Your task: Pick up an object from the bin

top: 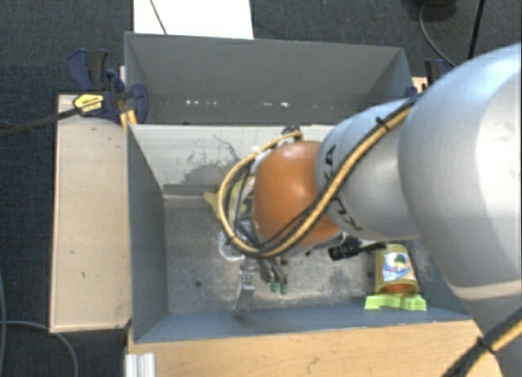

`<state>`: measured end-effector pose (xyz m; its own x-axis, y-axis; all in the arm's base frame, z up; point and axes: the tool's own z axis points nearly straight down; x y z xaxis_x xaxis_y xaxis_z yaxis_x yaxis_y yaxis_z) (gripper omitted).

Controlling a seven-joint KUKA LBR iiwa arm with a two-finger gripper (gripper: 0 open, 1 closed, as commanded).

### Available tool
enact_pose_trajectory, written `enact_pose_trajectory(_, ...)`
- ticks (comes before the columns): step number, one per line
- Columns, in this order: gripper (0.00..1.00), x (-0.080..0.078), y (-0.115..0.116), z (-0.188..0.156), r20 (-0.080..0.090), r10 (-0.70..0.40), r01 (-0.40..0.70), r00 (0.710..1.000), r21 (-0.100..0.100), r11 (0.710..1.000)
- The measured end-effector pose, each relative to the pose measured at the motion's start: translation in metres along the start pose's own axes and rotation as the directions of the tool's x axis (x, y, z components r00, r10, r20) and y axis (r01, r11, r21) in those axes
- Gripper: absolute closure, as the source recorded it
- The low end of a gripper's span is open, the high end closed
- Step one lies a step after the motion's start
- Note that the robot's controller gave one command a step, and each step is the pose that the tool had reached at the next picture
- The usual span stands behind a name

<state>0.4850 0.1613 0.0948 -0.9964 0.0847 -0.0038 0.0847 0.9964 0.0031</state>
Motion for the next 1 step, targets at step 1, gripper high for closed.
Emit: enact_pose_trajectory(1,0.00,0.0000,0.0001,0.0000,0.000,0.003,-0.003,1.000,0.000,1.000)
